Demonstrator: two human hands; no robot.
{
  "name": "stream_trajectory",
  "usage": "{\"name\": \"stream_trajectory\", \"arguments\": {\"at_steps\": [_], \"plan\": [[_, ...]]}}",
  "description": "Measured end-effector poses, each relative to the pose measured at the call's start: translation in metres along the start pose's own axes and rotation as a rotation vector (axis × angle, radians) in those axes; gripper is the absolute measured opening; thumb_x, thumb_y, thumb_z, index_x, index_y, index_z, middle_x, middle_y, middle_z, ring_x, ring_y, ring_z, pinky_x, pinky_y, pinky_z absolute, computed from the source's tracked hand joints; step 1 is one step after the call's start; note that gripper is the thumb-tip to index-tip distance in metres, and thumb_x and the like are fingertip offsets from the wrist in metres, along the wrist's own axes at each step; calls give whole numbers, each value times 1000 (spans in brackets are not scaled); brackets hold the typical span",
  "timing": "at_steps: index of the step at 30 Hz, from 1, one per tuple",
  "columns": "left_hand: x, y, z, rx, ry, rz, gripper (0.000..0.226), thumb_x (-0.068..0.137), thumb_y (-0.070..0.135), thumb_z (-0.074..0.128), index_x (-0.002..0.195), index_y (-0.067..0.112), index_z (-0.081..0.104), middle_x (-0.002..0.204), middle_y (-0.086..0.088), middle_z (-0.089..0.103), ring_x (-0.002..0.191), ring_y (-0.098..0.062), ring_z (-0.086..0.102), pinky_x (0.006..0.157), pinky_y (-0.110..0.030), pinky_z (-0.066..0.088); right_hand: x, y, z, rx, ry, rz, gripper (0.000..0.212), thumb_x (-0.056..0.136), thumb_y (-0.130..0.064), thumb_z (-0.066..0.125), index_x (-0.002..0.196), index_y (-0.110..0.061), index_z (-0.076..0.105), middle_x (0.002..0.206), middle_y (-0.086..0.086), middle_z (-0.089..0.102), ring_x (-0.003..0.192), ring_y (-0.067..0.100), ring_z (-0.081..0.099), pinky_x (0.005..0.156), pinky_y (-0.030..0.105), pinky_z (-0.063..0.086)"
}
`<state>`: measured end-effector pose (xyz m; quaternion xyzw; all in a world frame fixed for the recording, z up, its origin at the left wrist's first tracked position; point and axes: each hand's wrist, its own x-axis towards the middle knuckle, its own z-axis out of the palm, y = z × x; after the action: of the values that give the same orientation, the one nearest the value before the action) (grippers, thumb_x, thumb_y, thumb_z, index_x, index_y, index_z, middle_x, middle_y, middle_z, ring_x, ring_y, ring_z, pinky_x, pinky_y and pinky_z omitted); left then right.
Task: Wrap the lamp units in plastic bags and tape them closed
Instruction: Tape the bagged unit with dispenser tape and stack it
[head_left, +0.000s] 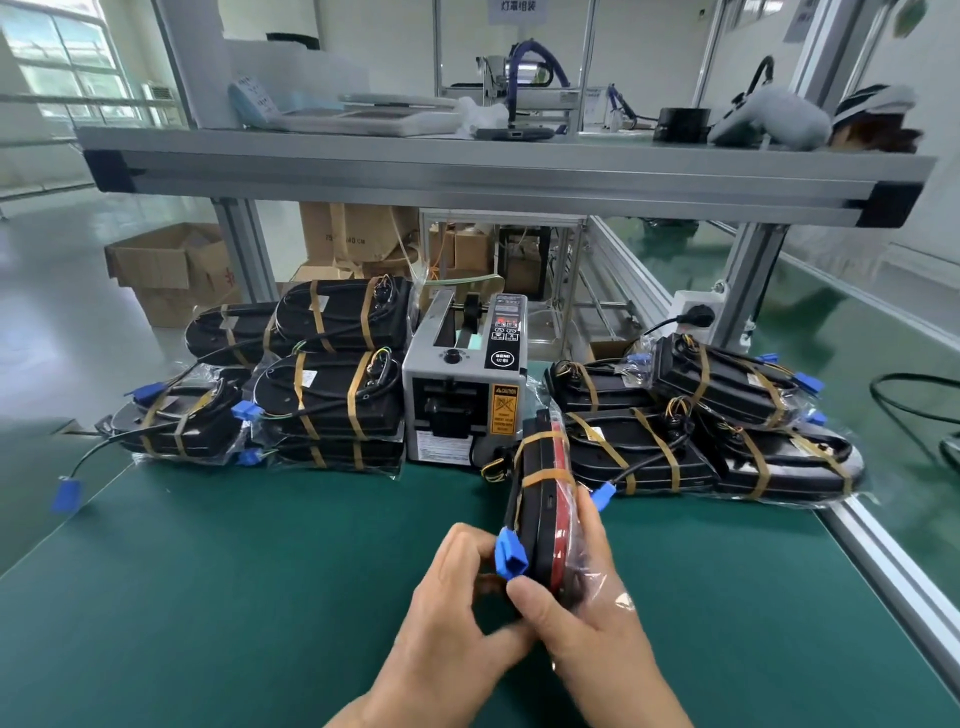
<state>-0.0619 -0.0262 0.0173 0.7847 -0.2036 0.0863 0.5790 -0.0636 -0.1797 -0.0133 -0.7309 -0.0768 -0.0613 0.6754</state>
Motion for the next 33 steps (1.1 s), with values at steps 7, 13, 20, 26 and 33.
{"name": "stream_trajectory", "arguments": {"at_steps": [7,13,20,26,33], "plan": [[-7,-2,-6,11,-49,-31,29,73,37,78,93,39,57,100,10,58,94,-17,68,79,-17,50,-9,-16,1,56,-11,19,96,68,-33,84,146,-55,33,138,-25,57,133,8,53,109,42,46],[-8,4,-12,-39,-119,-17,25,81,15,76,98,30,65,101,5,63,101,-23,66,88,-20,51,-12,-25,1,93,28,80,99,78,6,77,152,-40,29,124,-28,65,128,10,57,111,41,45],[10,2,-26,5,8,-223,36,78,0,54,74,30,74,80,2,75,72,-22,67,72,-35,55,-5,-25,7,195,68,51,92,77,-11,77,152,-38,30,103,-18,73,96,2,65,91,19,53],[92,-14,-48,-407,375,-654,8,94,16,64,90,13,70,77,-1,69,63,-7,64,57,-21,52,-8,-18,18,212,201,30,83,71,-29,76,141,-55,40,117,-23,70,104,-5,66,83,8,49],[147,-19,-37,-581,431,-884,23,95,27,66,75,16,62,50,8,57,40,0,50,39,-13,37,-10,-18,22,243,229,6,81,75,-32,73,146,-50,38,122,-38,62,114,-13,58,98,22,39]]}}
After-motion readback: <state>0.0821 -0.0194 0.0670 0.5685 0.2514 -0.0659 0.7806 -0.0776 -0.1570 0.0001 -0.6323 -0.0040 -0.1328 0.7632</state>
